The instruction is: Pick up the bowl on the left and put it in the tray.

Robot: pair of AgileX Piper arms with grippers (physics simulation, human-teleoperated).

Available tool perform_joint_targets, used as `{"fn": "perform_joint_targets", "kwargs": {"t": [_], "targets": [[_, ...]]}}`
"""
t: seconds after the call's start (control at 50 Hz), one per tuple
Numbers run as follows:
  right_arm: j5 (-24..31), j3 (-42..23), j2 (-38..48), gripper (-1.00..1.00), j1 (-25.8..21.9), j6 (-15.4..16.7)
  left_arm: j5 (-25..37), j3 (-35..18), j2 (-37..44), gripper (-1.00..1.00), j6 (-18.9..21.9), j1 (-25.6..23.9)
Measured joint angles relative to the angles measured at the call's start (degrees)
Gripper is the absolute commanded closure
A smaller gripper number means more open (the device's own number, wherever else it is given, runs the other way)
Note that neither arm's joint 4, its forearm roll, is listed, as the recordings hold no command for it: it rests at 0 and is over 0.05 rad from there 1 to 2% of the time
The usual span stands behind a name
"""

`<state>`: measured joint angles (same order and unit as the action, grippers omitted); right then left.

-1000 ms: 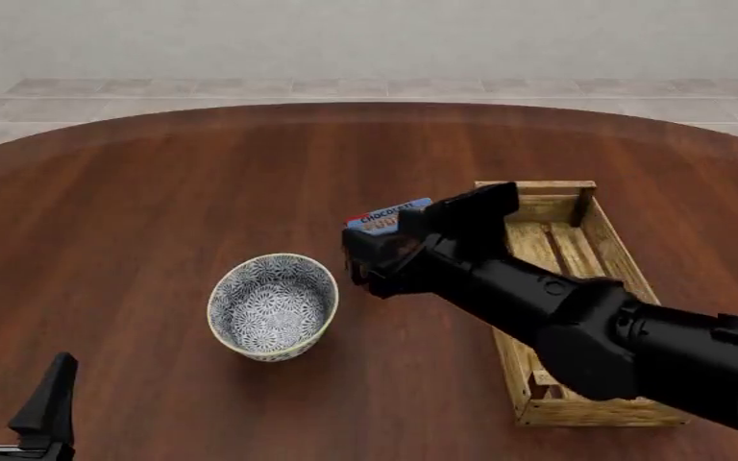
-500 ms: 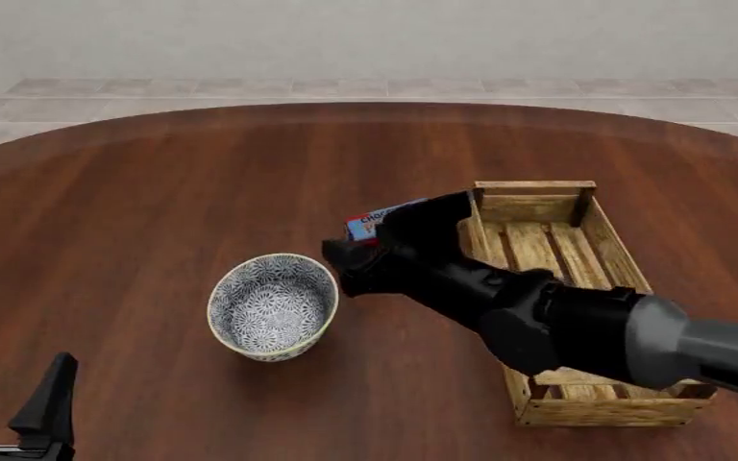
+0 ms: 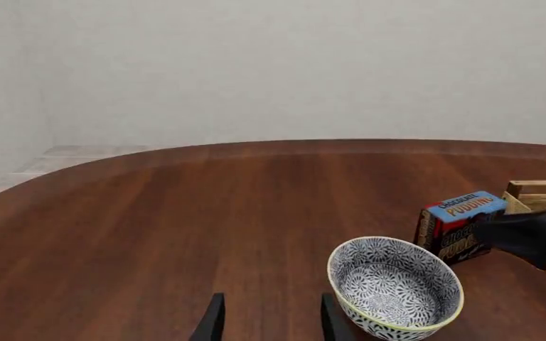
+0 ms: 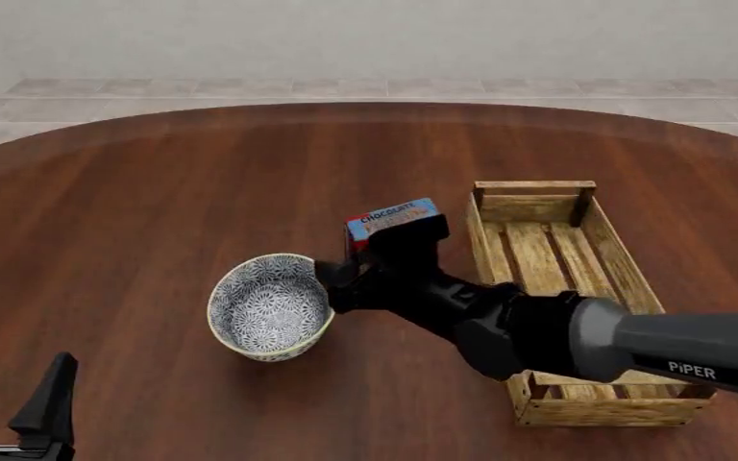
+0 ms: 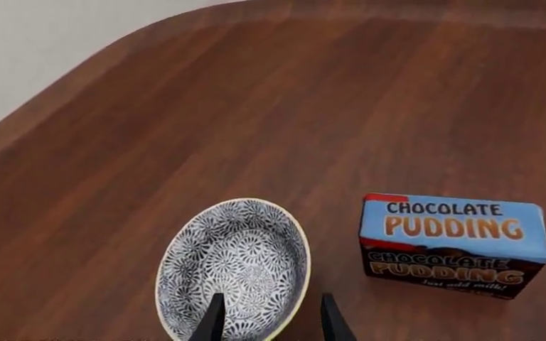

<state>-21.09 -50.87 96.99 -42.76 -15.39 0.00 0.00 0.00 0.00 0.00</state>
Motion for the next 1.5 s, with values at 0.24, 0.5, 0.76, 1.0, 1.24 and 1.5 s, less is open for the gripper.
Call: {"fn": "perform_joint_targets", "kwargs": {"t": [0.24, 0.5, 0.76, 1.0, 1.24, 1.5], "targets": [[-1.83, 0.15, 2.54, -1.0, 0.57, -1.39, 0.0, 0.0, 0.0, -1.0, 0.0, 0.0], [-3.55, -0.19, 5.74, -1.0, 1.5, -2.68, 0.0, 0.0, 0.0, -1.0, 0.0, 0.0], [-3.92, -2.08, 9.76, -1.0, 2.01, -3.12, 0.0, 0.0, 0.0, -1.0, 0.0, 0.0], [-3.2, -4.67, 13.26, -1.0, 2.03, -3.2, 0.0, 0.0, 0.0, -1.0, 0.0, 0.0], [-2.57, -6.98, 16.27, -1.0, 1.44, -3.6, 0.0, 0.0, 0.0, -1.0, 0.0, 0.0], [-2.33, -8.82, 19.15, -1.0, 0.62, -4.17, 0.0, 0.0, 0.0, -1.0, 0.0, 0.0]]}}
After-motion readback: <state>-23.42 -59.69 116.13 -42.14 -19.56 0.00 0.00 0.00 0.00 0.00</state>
